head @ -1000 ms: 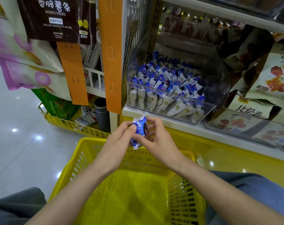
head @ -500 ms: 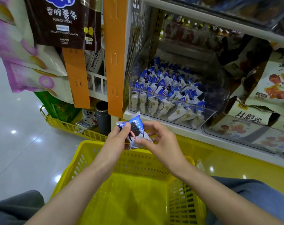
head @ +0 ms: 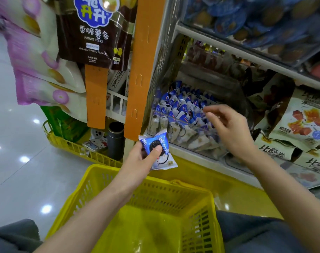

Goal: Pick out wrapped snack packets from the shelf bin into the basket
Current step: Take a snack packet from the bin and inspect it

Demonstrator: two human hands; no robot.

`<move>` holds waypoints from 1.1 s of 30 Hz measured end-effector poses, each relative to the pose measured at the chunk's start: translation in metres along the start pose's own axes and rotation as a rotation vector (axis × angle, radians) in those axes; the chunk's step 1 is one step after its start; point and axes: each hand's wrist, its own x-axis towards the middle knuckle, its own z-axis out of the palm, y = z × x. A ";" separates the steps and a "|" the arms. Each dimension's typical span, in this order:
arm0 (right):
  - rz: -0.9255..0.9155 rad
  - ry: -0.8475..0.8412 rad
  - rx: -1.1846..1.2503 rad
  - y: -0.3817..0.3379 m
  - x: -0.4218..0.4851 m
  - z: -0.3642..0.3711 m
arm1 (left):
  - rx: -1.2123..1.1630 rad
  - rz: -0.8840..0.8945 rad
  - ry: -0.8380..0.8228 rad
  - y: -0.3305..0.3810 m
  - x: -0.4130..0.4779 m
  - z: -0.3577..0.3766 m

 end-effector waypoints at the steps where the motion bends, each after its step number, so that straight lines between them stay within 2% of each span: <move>1: 0.043 -0.065 -0.103 0.007 0.013 -0.003 | 0.001 -0.004 -0.001 0.001 0.000 0.001; 5: 0.260 -0.373 -0.383 0.034 0.048 0.001 | -0.001 -0.014 -0.004 0.006 -0.002 0.001; 8: 0.226 -0.545 -0.478 0.046 0.055 0.003 | -0.006 -0.018 -0.003 0.008 -0.003 -0.001; 15: 0.162 -0.631 -0.576 0.051 0.061 0.008 | -0.019 -0.017 -0.011 0.011 -0.004 -0.003; 19: 0.216 -0.538 -0.513 0.044 0.063 0.002 | -0.029 -0.038 -0.008 0.011 -0.003 -0.003; 23: 0.291 -0.241 -0.413 0.028 0.063 -0.016 | -0.070 -0.110 -0.002 0.011 0.000 -0.003; 25: 0.261 -0.068 -0.327 0.013 0.058 -0.026 | -0.080 -0.128 0.009 0.010 0.001 -0.004; 27: 0.138 0.044 -0.187 -0.006 0.046 -0.033 | -0.099 -0.148 0.013 0.009 0.000 -0.006; 30: 0.023 -0.039 0.025 -0.036 0.018 -0.030 | -0.245 -0.231 0.003 0.011 -0.004 -0.005; 33: -0.064 -0.139 0.103 -0.056 -0.013 -0.011 | -0.379 -0.297 -0.060 0.014 -0.011 -0.006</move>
